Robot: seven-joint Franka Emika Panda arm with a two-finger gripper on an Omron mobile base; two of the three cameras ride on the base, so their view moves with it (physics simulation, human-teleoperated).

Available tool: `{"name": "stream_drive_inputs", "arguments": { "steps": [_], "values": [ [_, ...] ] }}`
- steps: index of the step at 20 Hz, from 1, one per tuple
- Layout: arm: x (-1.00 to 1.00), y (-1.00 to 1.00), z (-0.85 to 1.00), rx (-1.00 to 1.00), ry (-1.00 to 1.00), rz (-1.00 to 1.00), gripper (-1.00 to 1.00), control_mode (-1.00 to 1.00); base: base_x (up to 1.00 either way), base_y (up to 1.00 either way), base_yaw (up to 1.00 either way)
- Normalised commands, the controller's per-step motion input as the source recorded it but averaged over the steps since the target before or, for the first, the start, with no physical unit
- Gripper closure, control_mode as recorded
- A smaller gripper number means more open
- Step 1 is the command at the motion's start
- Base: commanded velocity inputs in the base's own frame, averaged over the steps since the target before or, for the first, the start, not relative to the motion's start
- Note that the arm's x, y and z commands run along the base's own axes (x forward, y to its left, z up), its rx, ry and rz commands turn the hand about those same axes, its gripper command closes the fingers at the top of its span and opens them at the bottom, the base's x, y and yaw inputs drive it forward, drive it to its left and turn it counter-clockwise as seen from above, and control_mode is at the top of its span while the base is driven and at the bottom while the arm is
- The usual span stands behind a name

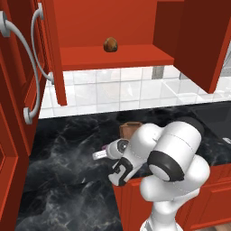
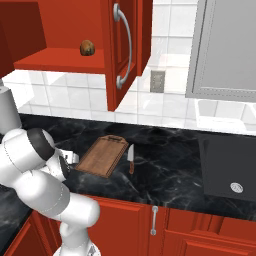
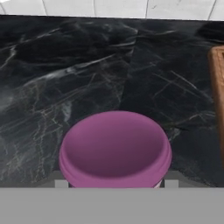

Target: Pick the bread, place it on the cutting board, pick the jam, place it on the counter, and close the cabinet.

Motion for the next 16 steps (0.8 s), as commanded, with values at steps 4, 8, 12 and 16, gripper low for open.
{"name": "stream_drive_inputs", "arguments": {
  "steps": [4,8,12,16],
  "values": [
    [0.0,0.0,0.0,0.0,0.0,0.0,-1.0,-1.0,0.0,0.0,0.0],
    [0.0,0.0,0.0,0.0,0.0,0.0,-1.0,-1.0,0.0,0.0,0.0],
    [0.0,0.0,0.0,0.0,0.0,0.0,-1.0,-1.0,0.0,0.0,0.0],
    [0.0,0.0,0.13,0.0,0.0,0.0,-1.0,-1.0,0.0,0.0,0.0]
  ]
}}
